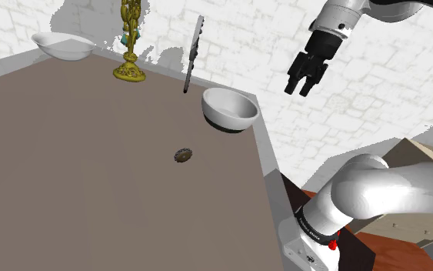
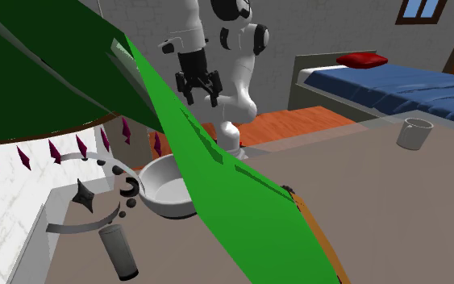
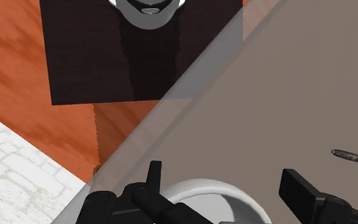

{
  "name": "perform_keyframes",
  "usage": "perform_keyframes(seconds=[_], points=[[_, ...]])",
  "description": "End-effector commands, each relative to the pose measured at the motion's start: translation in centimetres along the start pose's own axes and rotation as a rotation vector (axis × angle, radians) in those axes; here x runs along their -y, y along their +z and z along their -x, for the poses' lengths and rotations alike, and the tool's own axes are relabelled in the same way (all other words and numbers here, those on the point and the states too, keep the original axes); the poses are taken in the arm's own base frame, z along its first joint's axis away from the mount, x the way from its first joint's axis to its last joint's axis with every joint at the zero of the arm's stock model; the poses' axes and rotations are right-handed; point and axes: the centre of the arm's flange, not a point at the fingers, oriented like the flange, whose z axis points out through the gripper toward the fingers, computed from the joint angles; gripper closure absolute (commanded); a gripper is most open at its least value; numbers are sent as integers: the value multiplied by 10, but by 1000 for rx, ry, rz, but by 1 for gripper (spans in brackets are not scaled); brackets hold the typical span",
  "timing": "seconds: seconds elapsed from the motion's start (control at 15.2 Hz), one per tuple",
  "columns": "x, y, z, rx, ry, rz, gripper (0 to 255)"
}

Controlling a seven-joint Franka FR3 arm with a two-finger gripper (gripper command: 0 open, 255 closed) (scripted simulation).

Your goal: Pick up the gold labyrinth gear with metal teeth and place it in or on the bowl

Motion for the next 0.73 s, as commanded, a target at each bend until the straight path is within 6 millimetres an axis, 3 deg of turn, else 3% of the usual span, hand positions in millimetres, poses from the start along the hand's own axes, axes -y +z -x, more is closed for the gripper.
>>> perform_keyframes(seconds=[0.0, 0.66], points=[[0, 0, 0, 0, 0, 0, 0], [121, 65, -9, -36, 49, 43, 0]])
